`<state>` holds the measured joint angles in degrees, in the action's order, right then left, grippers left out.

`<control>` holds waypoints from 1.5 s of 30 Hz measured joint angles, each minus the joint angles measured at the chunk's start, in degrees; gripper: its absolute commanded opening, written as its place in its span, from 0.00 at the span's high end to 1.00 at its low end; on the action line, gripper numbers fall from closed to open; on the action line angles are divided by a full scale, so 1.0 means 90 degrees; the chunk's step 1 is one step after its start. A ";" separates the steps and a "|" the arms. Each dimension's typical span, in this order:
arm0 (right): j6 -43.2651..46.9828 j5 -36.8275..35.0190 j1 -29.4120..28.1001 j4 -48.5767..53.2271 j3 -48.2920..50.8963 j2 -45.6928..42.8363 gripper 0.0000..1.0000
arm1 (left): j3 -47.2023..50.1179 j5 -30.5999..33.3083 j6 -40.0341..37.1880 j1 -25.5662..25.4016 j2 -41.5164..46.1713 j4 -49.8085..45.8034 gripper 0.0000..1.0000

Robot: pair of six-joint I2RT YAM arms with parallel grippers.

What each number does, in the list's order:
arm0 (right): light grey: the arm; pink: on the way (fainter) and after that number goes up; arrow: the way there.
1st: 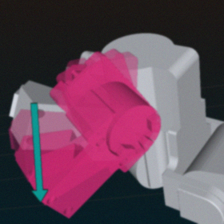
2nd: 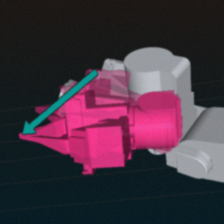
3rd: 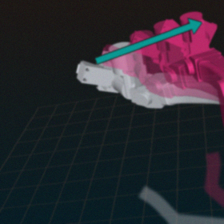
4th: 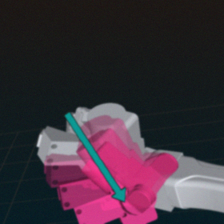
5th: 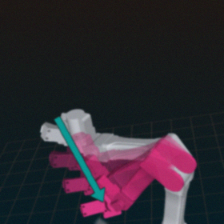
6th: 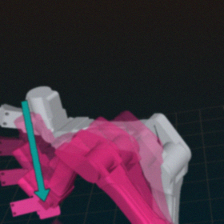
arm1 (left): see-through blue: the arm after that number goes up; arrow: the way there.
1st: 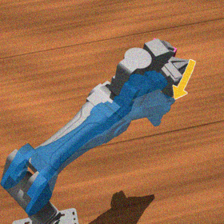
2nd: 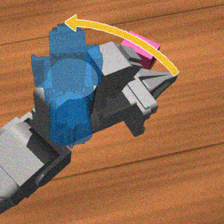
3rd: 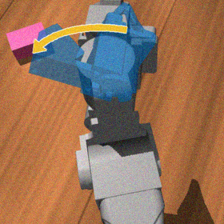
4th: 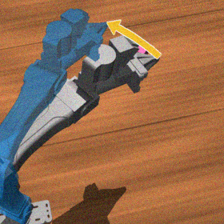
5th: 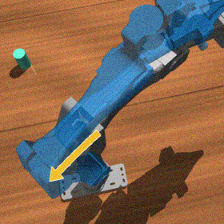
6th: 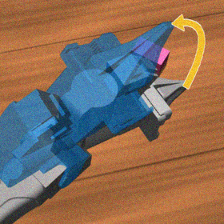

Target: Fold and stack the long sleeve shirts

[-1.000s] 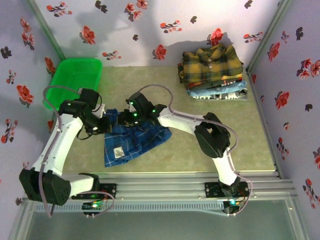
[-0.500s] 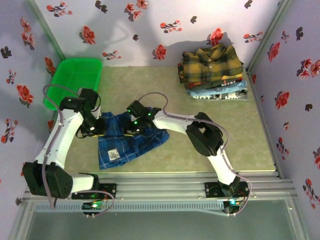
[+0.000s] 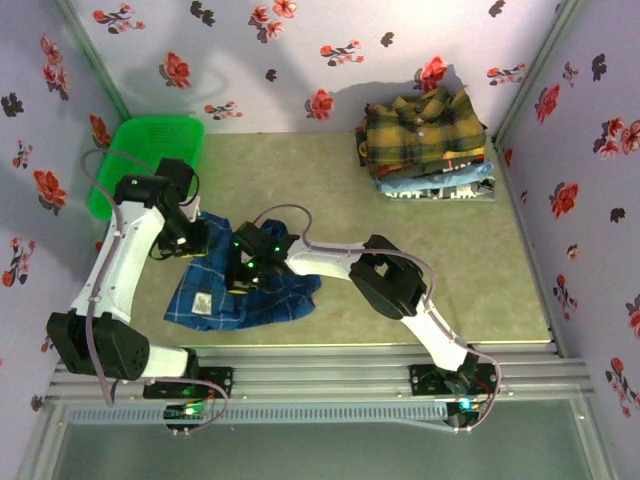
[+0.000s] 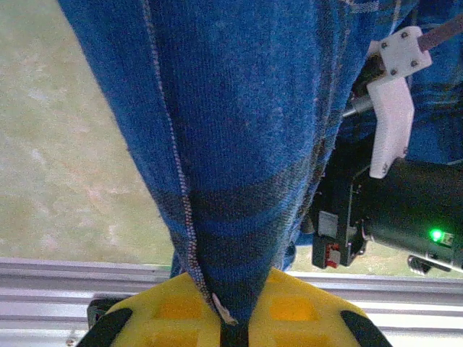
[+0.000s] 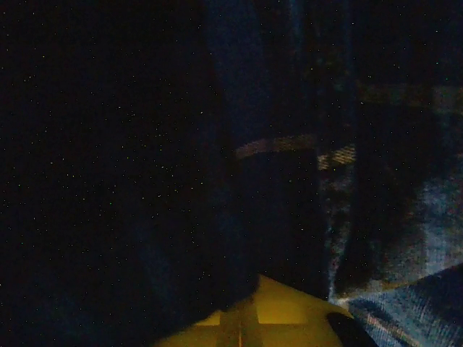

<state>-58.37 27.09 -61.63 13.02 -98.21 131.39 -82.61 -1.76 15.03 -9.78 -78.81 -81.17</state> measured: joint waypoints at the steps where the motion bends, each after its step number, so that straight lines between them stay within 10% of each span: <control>1: -0.0051 0.0017 0.0002 -0.0073 0.0000 0.0000 0.92 | -0.0029 -0.0053 0.0002 -0.0002 0.0000 0.0010 0.91; 19: -0.0760 0.0158 0.0347 -0.0860 0.0546 0.0070 0.79 | 0.1834 -0.2123 0.1700 -0.0095 0.0976 0.1957 0.94; 45: 0.0930 -0.0663 0.1479 0.1554 0.1491 -0.1943 0.57 | 0.2045 -0.2363 0.2154 -0.0182 0.1037 0.2407 0.95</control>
<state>-50.00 21.12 -48.31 27.00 -84.79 113.91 -64.20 -23.03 34.41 -11.42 -69.47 -59.51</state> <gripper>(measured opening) 0.428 0.113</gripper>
